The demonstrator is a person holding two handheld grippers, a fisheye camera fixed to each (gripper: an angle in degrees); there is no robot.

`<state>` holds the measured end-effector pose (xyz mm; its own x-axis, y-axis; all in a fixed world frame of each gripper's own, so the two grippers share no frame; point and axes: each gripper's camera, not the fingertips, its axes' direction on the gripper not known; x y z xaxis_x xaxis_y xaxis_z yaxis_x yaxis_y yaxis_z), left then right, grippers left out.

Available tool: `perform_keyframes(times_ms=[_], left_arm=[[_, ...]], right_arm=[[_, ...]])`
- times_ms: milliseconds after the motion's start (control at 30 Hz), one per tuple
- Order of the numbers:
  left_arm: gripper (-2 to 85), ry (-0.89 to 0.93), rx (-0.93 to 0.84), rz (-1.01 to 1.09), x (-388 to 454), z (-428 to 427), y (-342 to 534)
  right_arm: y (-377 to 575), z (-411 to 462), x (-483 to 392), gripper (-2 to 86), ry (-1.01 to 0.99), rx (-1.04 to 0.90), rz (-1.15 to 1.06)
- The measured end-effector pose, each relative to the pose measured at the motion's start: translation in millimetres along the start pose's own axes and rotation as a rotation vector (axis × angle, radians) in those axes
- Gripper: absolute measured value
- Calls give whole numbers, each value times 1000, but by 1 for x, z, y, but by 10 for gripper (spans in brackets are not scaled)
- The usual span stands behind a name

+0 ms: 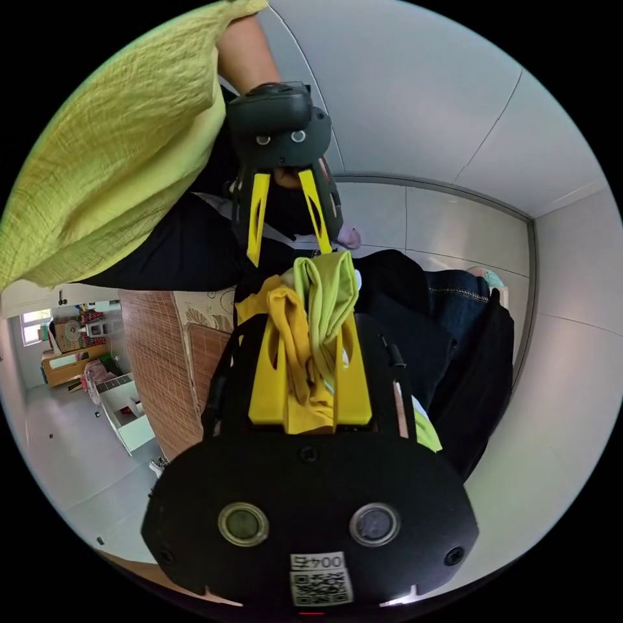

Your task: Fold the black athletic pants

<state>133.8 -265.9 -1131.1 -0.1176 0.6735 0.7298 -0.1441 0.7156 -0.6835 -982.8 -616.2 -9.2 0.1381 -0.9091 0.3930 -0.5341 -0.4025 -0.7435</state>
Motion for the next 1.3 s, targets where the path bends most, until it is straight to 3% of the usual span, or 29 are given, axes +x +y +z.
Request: perform_keyframes(times_ms=[333, 567, 700, 900, 1033, 1133, 1267, 1300], left_arm=[[231, 96, 81, -7, 10, -5, -28], [249, 110, 138, -227, -18, -2, -35], [252, 66, 115, -222, -9, 14, -54], [149, 14, 94, -347, -46, 29, -60], [112, 188, 62, -577, -105, 35, -40], [98, 355, 62, -728, -139, 47, -25], [98, 440, 23, -743, -163, 57, -26], [103, 462, 1, -748, -169, 60, -29]], right_arm=[[25, -3, -44, 112, 41, 27, 52], [36, 0, -67, 112, 75, 61, 79], [40, 1, -78, 111, 88, 75, 90], [49, 2, -86, 114, 95, 109, 140], [79, -16, -71, 123, 85, 276, 418], [162, -34, -73, 152, 24, 539, 839], [319, 4, -160, 183, 17, 869, 1475], [337, 14, -176, 187, 14, 906, 1548]])
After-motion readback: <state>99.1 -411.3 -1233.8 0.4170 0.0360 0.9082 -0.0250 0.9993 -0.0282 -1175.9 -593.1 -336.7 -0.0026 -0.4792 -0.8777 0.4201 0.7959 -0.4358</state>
